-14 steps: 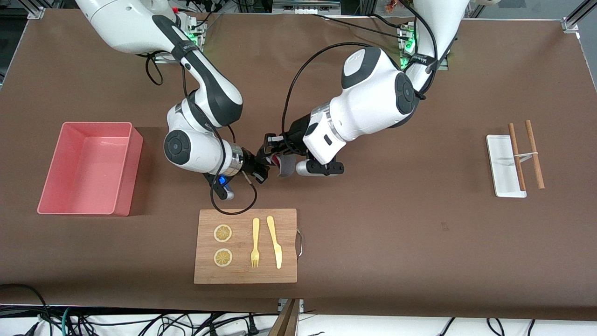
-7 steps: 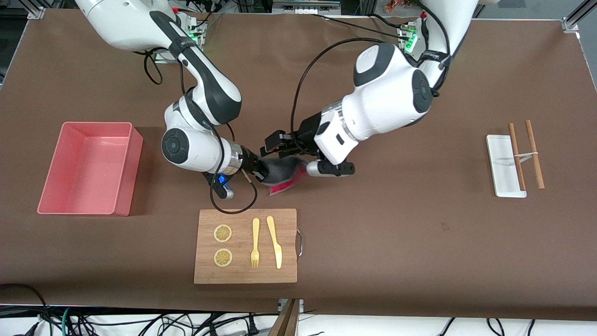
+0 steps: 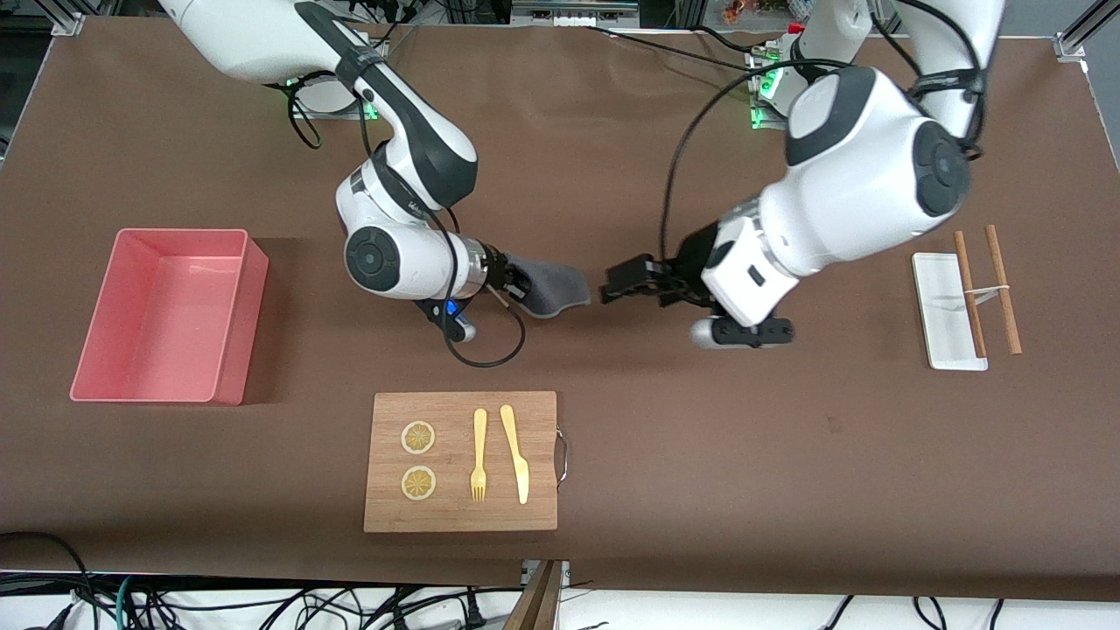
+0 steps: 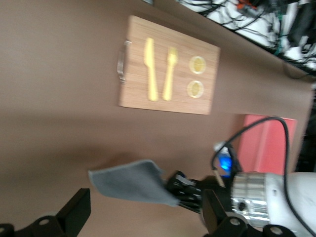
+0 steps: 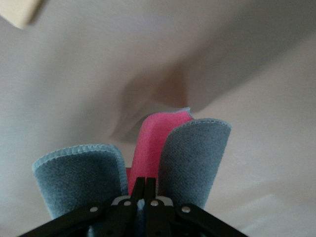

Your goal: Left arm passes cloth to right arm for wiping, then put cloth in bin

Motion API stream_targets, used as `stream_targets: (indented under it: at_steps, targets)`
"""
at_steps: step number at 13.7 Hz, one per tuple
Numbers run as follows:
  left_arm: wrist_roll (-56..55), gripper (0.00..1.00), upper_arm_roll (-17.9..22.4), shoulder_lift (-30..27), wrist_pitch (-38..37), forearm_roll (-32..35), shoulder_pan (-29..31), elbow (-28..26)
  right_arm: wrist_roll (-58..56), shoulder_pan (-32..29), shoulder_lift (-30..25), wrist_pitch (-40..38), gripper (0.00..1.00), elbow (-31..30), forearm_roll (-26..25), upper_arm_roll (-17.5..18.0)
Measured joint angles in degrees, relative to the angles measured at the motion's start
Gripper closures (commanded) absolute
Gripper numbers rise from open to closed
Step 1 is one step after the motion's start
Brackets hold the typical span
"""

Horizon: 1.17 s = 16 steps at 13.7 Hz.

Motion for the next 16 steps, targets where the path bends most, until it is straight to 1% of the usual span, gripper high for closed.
stream_targets:
  at_steps: [3,5,8,11,14,16]
  targets:
    - [4.94,0.00,0.08,-1.46,-6.56,8.07,5.09,-0.01,-1.25,0.04,2.65,0.03,1.00,-1.65,-1.06,-0.42]
    - [9.15,0.00,0.13,-2.40,-10.15,12.96,8.83,-0.02,-5.14,-0.05,3.74,0.03,1.00,-2.96,-2.18,-2.91]
    - [16.74,0.00,0.18,-2.74,-12.54,18.60,14.08,-0.22,-14.11,-0.63,3.89,-0.01,1.00,-4.08,-2.29,-9.10]
    - [19.61,0.00,0.19,-2.78,-14.37,23.86,16.86,-0.36,-24.80,-1.07,3.69,-2.54,1.00,-4.06,-2.38,-15.65]
    - [21.51,0.00,0.27,-3.53,-15.17,24.72,20.01,-0.38,-38.04,-1.68,3.01,-6.89,1.00,-3.91,-2.42,-23.18]
    - [25.44,0.00,1.92,-5.62,-15.72,24.72,20.90,-1.80,-46.38,-2.46,2.01,-9.74,1.00,-3.46,-2.43,-27.50]
